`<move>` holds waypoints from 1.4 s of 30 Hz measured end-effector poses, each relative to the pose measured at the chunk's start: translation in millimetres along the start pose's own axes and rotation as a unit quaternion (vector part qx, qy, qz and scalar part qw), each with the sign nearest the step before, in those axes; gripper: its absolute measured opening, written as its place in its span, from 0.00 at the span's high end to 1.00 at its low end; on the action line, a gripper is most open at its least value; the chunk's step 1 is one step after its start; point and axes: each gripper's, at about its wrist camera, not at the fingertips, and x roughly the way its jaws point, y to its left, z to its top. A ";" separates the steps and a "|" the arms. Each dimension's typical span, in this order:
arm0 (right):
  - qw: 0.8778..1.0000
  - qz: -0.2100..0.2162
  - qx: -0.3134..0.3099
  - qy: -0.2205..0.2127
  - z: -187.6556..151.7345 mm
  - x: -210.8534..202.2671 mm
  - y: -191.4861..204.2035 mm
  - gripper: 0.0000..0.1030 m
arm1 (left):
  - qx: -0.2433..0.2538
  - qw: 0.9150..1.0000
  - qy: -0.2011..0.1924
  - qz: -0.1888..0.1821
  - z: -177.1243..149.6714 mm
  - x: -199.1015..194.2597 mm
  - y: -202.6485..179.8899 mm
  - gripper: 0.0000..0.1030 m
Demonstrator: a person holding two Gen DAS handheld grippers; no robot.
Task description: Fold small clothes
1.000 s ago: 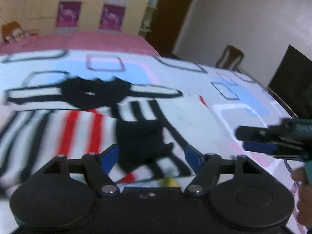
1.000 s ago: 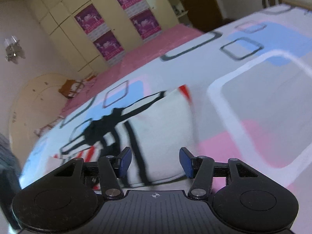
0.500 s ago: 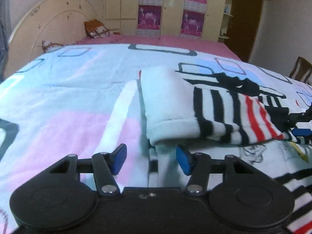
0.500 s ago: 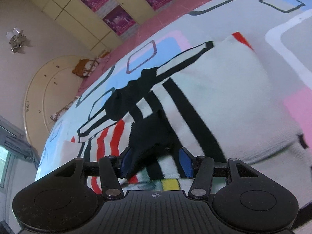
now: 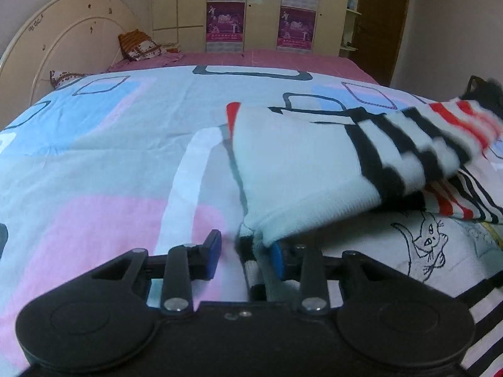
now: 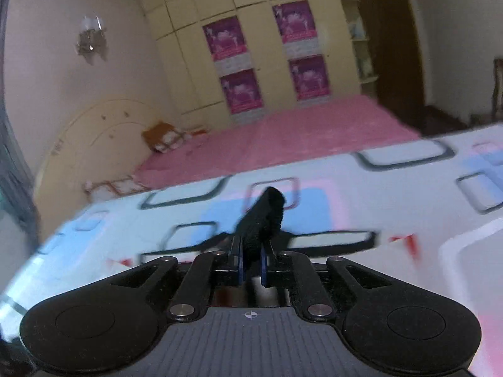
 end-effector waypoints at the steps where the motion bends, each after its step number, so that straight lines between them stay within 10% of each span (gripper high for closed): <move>1: 1.000 -0.009 -0.002 0.026 -6.7 9.2 -6.1 0.91 | -0.001 1.000 0.000 -0.002 -0.2 0.2 0.9 0.68; 22: 0.991 -0.022 0.051 0.124 -67.9 29.2 -40.3 0.90 | 0.007 0.998 0.040 -0.039 13.0 -0.9 12.8 0.66; 25: 0.994 -0.069 0.008 0.084 -54.3 2.9 -31.9 0.54 | 0.002 0.999 -0.004 -0.043 18.4 -39.6 14.6 0.39; 27: 0.996 -0.055 -0.004 0.067 -47.6 -7.5 -26.8 0.55 | 0.002 0.998 -0.035 -0.047 23.5 -51.1 0.4 0.32; 30: 0.994 -0.037 -0.022 0.098 -48.9 14.8 -6.8 0.81 | 0.022 0.995 -0.032 -0.087 31.4 -30.4 -38.7 0.40; 33: 0.989 -0.043 -0.030 0.141 -63.1 41.0 2.7 0.81 | 0.054 0.995 0.033 -0.082 23.1 13.0 -63.7 0.41; 42: 0.988 -0.041 -0.052 0.137 -40.4 64.5 -2.5 0.82 | 0.044 0.994 0.011 -0.097 65.9 37.9 -49.6 0.40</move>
